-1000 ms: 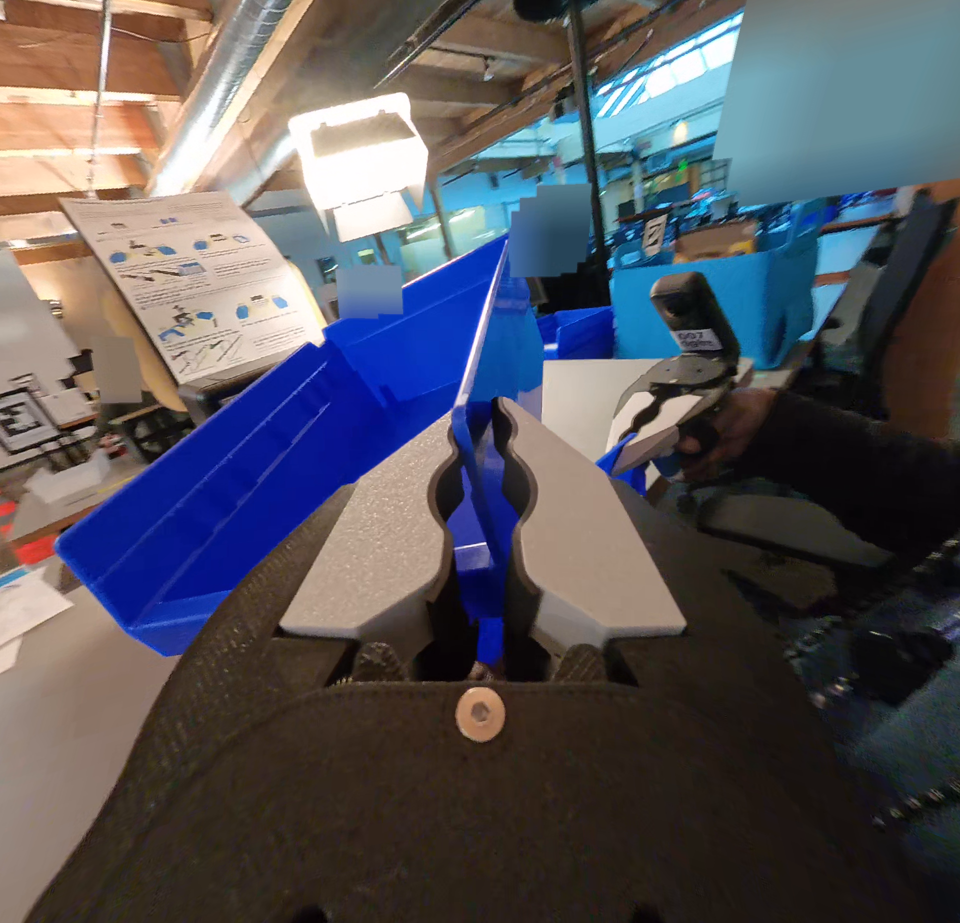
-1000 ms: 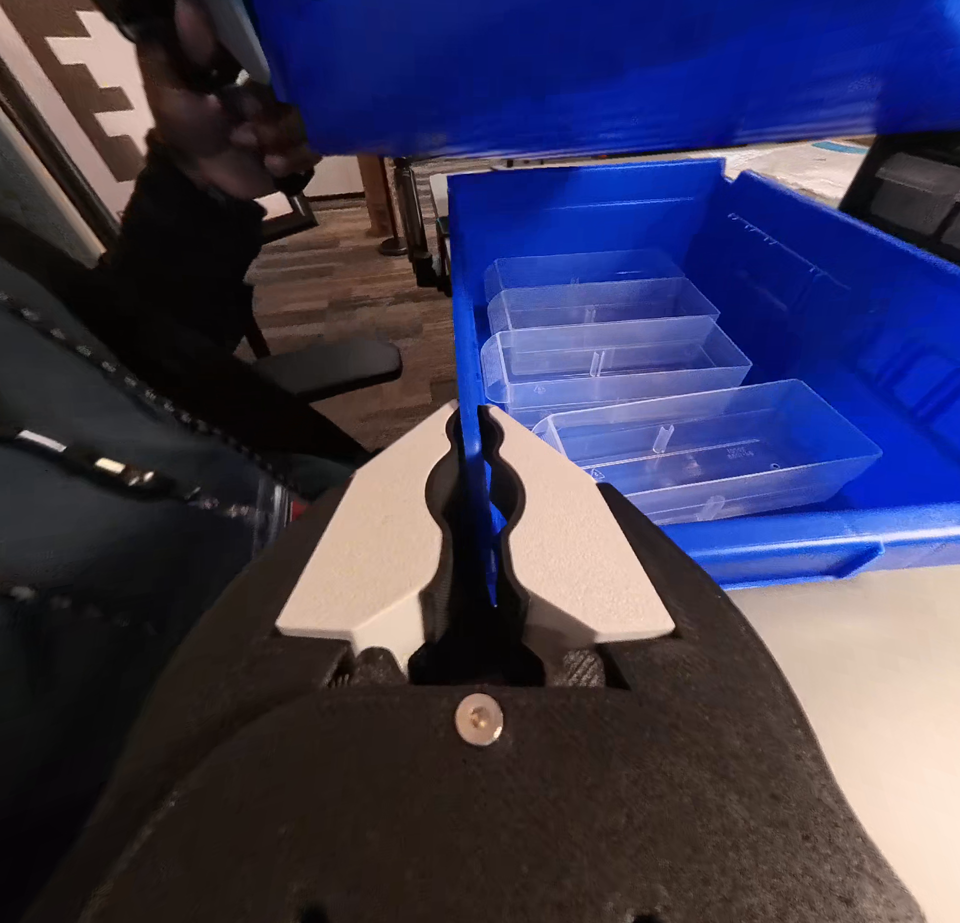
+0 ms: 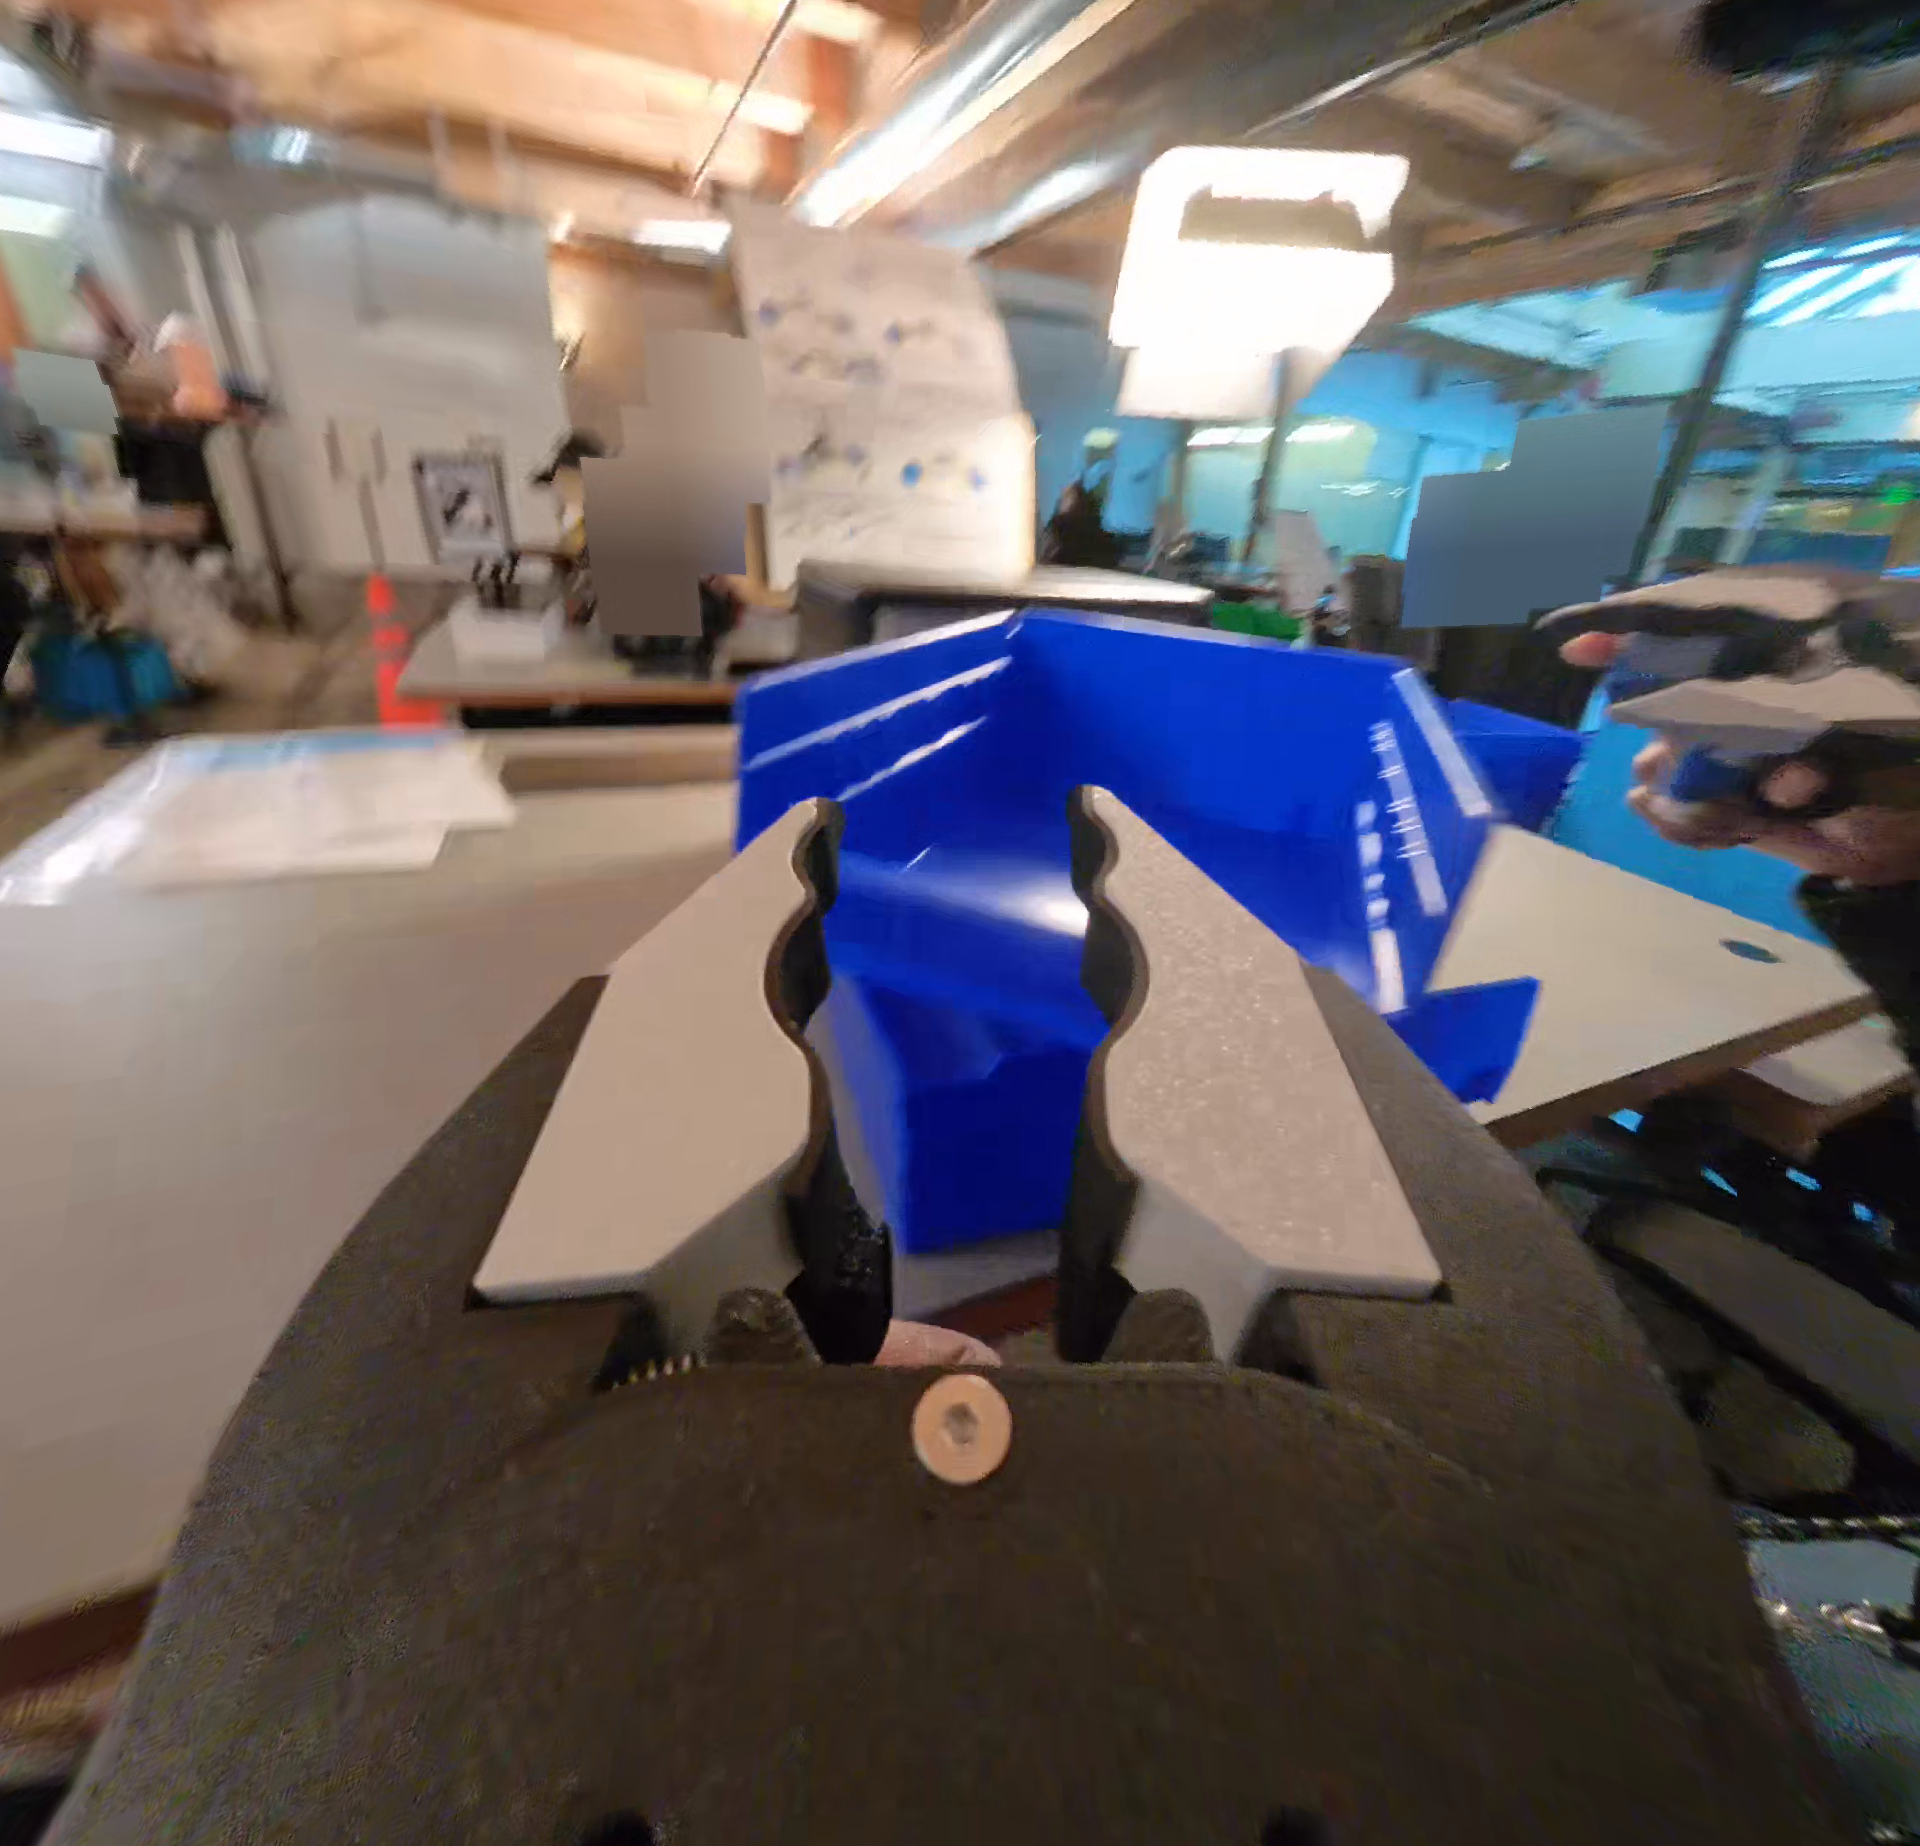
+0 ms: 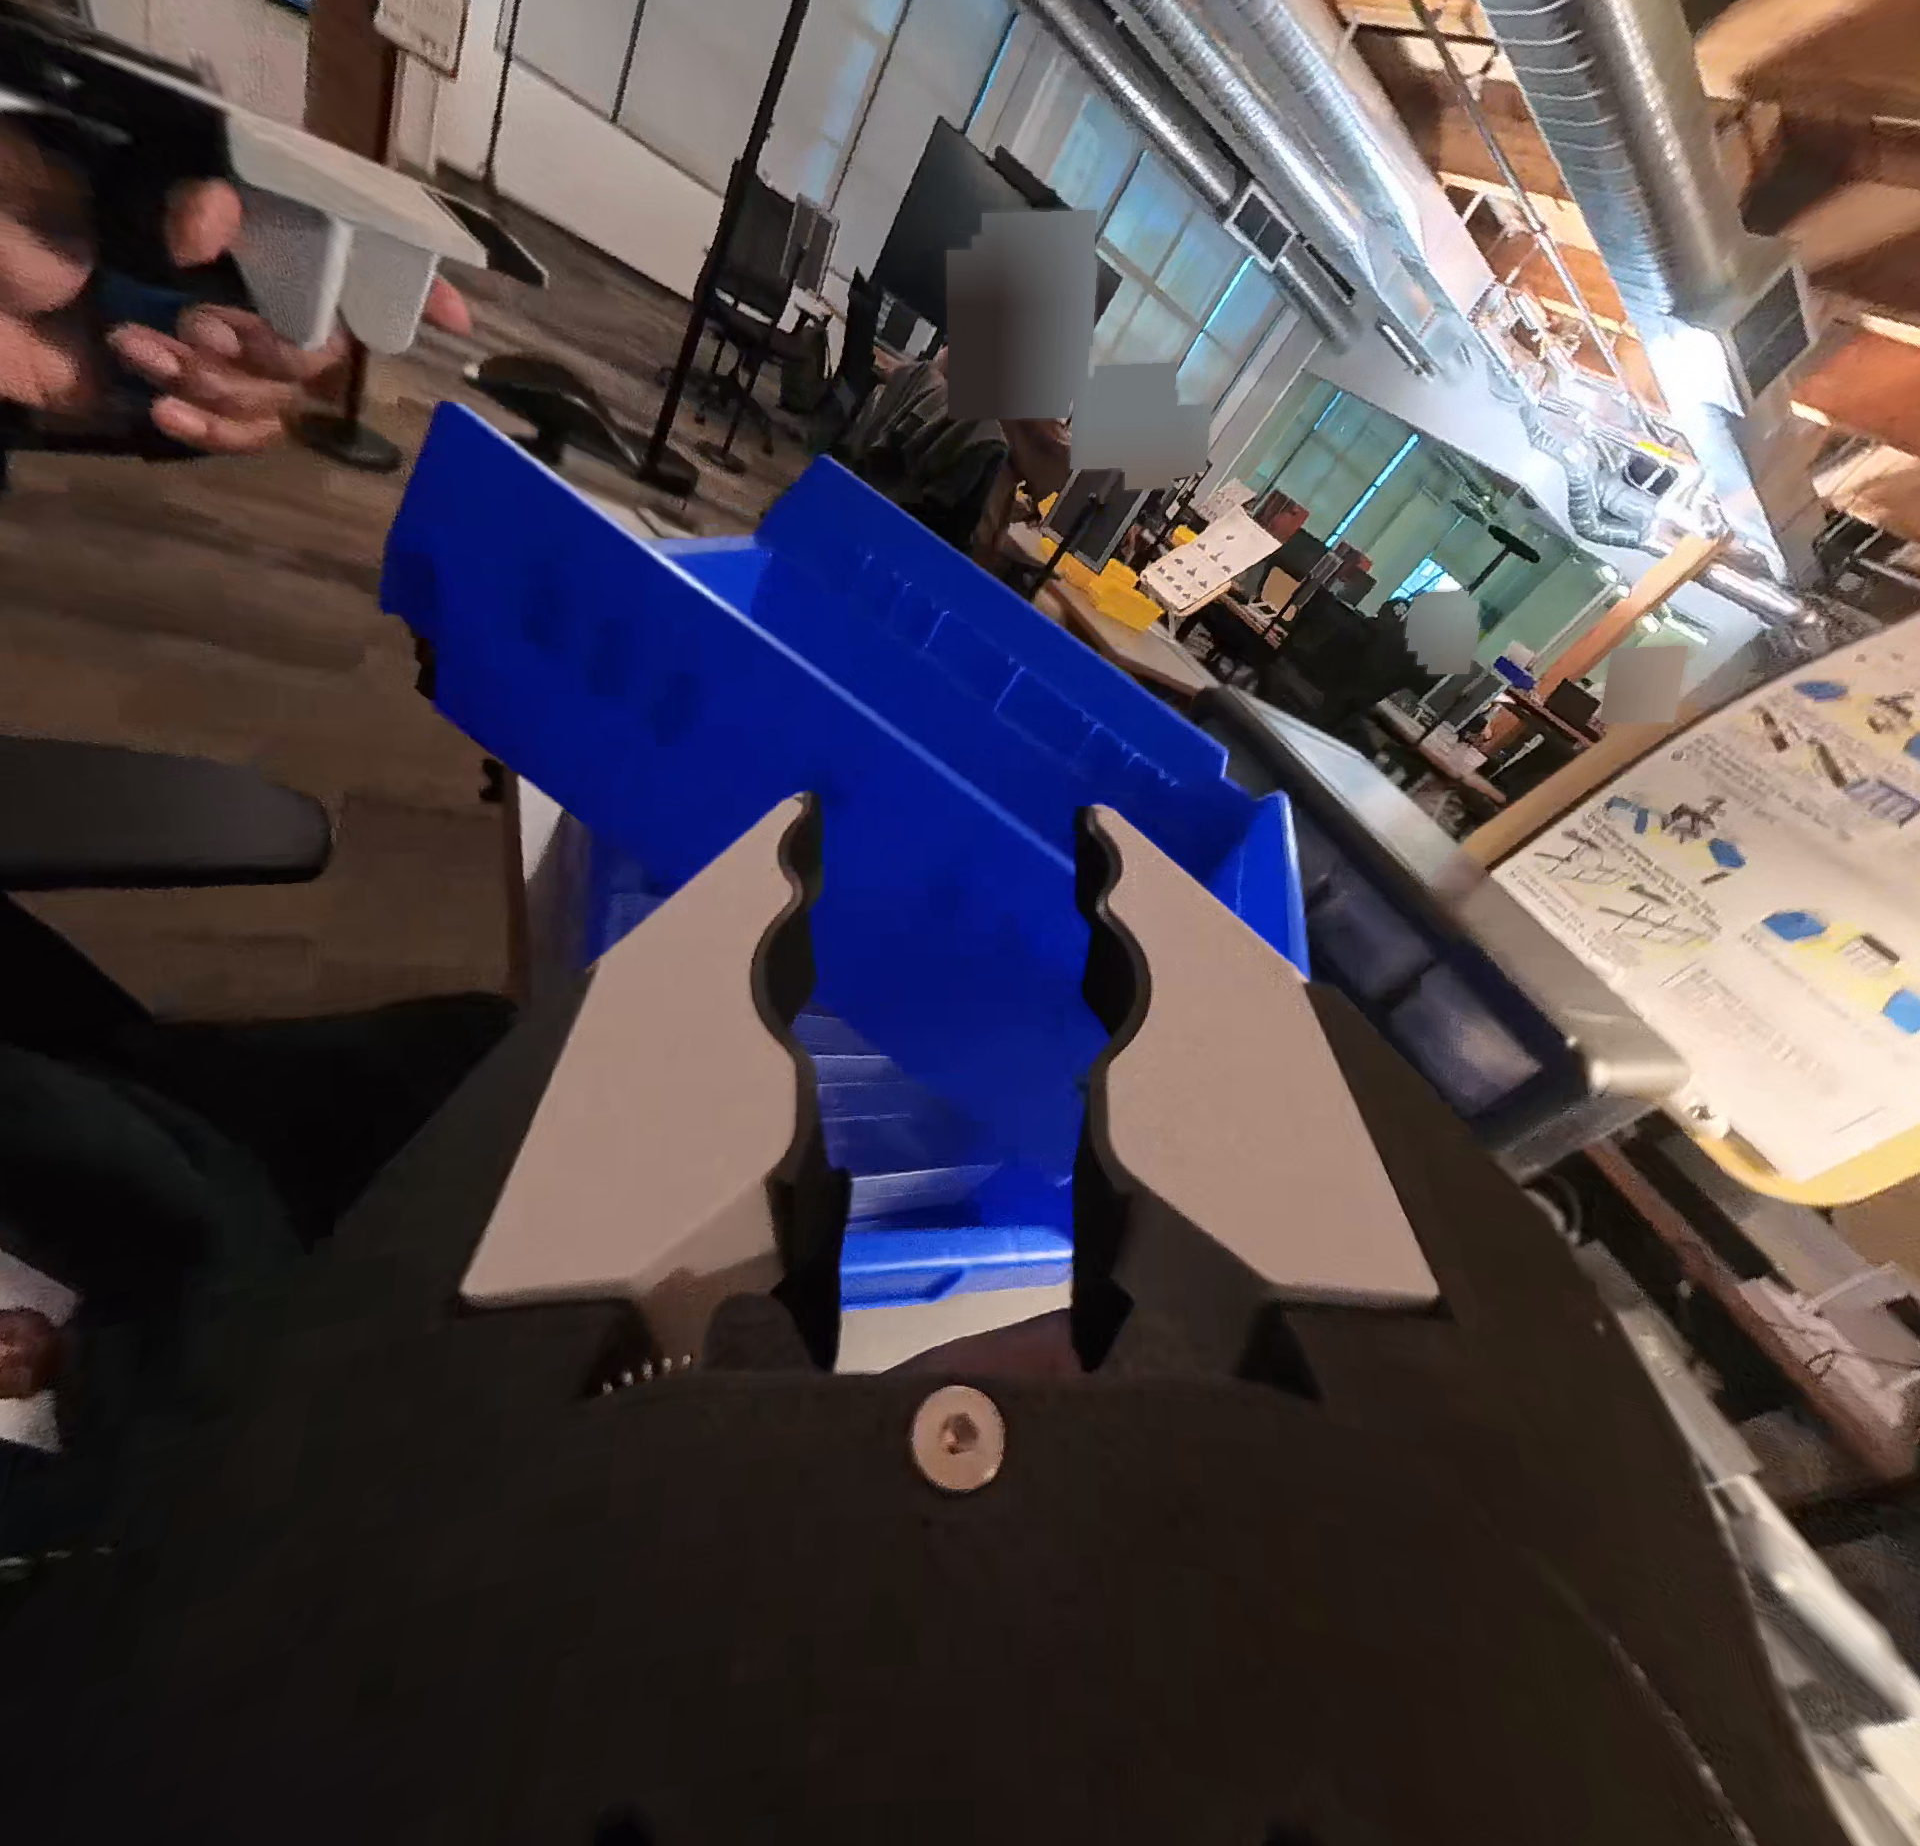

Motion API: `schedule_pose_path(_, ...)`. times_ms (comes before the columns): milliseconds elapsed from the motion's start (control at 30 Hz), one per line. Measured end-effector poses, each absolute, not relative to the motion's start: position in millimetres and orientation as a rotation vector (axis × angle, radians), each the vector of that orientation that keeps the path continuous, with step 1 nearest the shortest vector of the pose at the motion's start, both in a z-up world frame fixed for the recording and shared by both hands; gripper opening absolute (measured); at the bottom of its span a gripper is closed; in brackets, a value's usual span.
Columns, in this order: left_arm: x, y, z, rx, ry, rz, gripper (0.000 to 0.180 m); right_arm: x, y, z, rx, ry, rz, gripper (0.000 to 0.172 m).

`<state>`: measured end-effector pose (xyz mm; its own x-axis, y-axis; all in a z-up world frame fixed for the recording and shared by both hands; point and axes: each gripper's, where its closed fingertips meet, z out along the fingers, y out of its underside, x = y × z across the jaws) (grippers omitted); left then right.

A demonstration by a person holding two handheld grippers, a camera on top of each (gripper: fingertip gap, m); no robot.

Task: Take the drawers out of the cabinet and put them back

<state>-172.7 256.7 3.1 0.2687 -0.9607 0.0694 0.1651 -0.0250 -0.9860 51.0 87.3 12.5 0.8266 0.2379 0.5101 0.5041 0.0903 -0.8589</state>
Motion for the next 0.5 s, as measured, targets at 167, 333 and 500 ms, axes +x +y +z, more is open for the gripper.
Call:
schedule_pose_path(167,-168.2,292.3,-60.1,-1.560,0.929,-1.057,0.046,34.9,106.8,11.0,-1.599,-0.878,-0.225,0.051)
schedule_pose_path(333,-136.7,279.1,-89.4,-1.629,1.042,-1.200,0.049,14.7,128.2,11.4,-1.670,-1.081,-0.249,0.054)
schedule_pose_path(500,-121.5,268.9,-97.6,-1.636,1.115,-1.267,0.050,9.1,145.7,3.8,-1.765,-1.185,-0.217,0.058)
